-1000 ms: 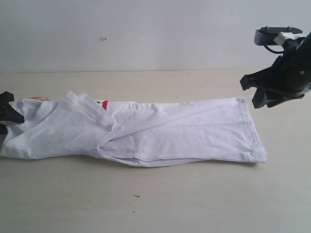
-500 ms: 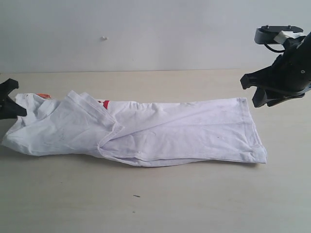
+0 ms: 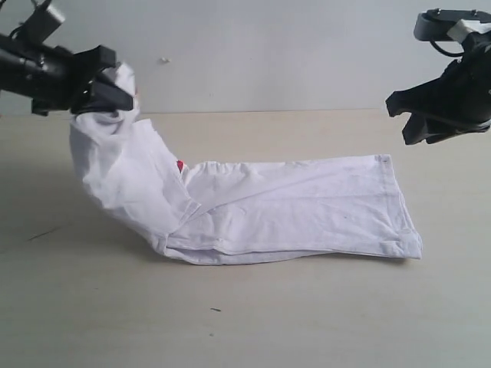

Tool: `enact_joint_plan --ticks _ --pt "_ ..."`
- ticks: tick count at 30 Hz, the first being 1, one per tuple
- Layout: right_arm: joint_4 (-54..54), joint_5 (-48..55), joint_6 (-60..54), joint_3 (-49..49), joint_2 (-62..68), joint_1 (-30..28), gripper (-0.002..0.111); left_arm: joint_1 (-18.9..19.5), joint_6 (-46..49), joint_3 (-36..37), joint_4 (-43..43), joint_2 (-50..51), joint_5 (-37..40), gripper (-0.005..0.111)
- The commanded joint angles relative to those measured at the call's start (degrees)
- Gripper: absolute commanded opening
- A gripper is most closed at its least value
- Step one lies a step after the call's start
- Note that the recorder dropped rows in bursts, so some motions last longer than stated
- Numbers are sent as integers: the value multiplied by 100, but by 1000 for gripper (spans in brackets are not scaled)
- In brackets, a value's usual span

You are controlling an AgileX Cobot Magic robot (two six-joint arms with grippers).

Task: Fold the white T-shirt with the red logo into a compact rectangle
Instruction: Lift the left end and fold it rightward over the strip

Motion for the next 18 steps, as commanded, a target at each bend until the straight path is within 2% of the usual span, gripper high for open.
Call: enact_joint_plan --ticks 1,6,8,10,12,15,17,18 --pt "36 -164 64 -13 -239 4 32 -947 -148 -372 -129 -86 -108 0" --pt "88 -162 70 -13 -358 4 32 -2042 -161 -633 -141 111 -914 0" --pt "119 -155 70 -13 -367 4 33 -2343 -161 -759 -141 284 -966 0" --pt "161 -155 70 -13 -367 4 34 -2675 -83 -920 -93 521 -933 6" --pt "196 -139 70 -13 -367 4 36 -2933 -83 -1079 -50 757 -996 18" --pt "209 -43 70 -13 -367 4 38 -3137 -105 -1248 -50 1011 -1371 50" --pt "209 9 70 -13 -367 4 38 -3147 -128 -1352 -50 1123 -1332 71" --pt "209 9 70 -13 -367 4 38 -3147 -128 -1388 -33 1161 -1219 78"
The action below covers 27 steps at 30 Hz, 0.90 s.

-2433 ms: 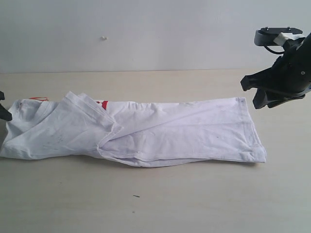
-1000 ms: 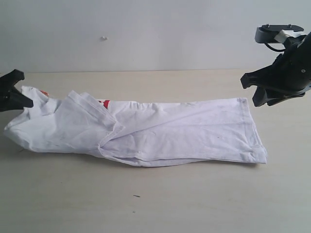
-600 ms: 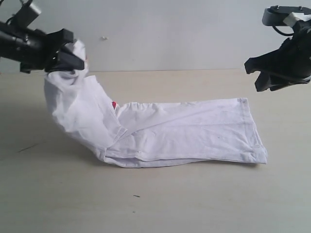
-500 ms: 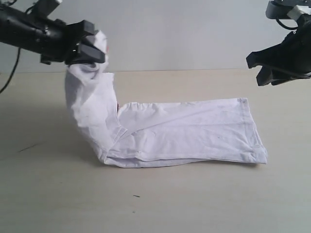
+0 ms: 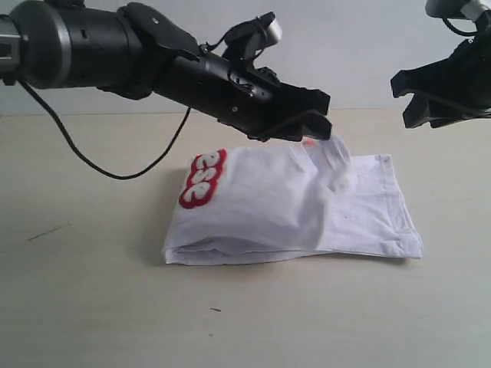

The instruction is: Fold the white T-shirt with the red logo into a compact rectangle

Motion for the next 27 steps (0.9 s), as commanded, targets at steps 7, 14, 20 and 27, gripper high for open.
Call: enact_joint_plan --ticks 7,14,20,27 --pt "179 336 -92 -13 190 4 38 233 -364 -233 525 -103 157 65" --pt "776 116 -691 -13 1017 4 52 851 -831 -233 1451 -762 754 62" --pt "1955 -506 -1841 -13 1764 4 56 1414 -1059 -27 2165 -1353 959 56" --pt "2534 -717 -2586 -447 2617 4 57 1804 -1059 254 2294 -1573 1001 50"
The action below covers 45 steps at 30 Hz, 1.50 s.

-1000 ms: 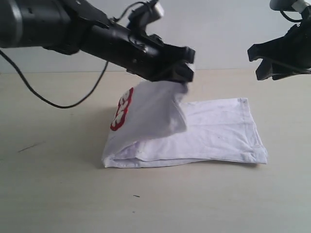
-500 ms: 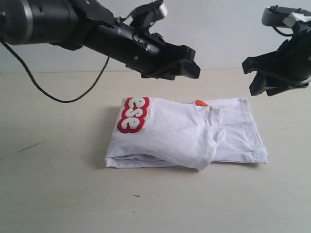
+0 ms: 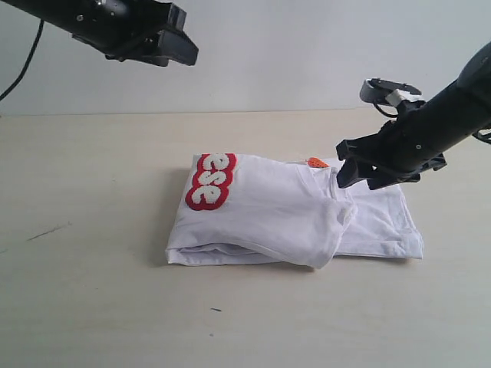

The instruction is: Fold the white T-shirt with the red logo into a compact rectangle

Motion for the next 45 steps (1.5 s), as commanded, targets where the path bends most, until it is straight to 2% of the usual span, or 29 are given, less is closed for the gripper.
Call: enact_joint_plan --ticks 1,7,16,27,31,35,38,41,43,45 --pt "195 -225 -284 -361 433 4 58 175 -19 148 80 -75 65 50" --pt "222 -716 -671 -634 796 4 59 217 -3 338 151 -75 38 50" --pt "1147 -235 -1427 -1159 1246 4 59 217 11 592 257 -75 -21 50" --pt "247 -308 -1117 -1220 1450 4 57 217 1 825 335 -75 -11 50" --pt "349 -259 -1129 -1220 1450 4 35 217 1 825 335 -75 -11 50" --pt "367 -2 -1578 -1220 1462 4 0 217 1 825 335 -75 13 50" --pt "365 504 -1578 -1494 1329 4 0 217 1 825 335 -75 19 50" --pt "274 573 -1567 -1570 920 4 0 217 1 825 335 -75 19 50" --pt "-126 452 -1269 -1570 498 4 0 217 1 825 335 -75 19 50" --pt "-1528 325 -111 -1570 78 4 0 217 -9 825 335 -75 32 50"
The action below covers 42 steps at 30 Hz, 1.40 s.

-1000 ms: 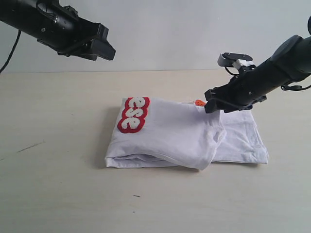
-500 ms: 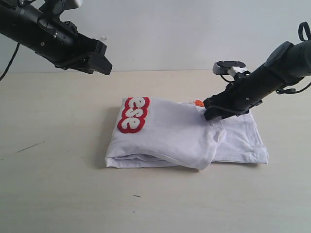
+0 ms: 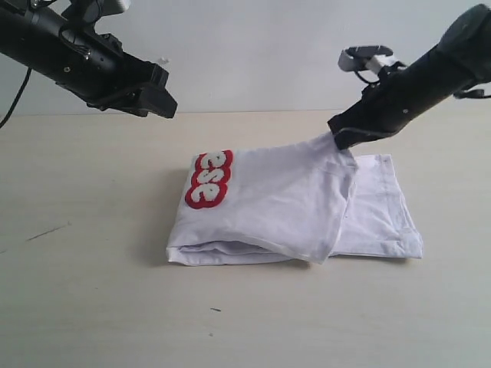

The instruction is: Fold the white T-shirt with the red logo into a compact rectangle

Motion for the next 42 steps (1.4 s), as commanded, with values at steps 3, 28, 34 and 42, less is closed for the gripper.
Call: enact_joint_plan --ticks 3,28,34,42 --pt "-2707 -148 2133 -40 -865 4 0 18 -9 18 3 -60 33 50" --pt "-7460 985 5450 -40 -1219 4 12 18 141 18 -208 -60 139 50" --pt "-8349 1158 6759 -40 -1168 4 34 18 141 18 -224 -60 128 50" --pt "-3914 309 3532 -40 -927 4 13 18 362 18 -208 -76 265 48"
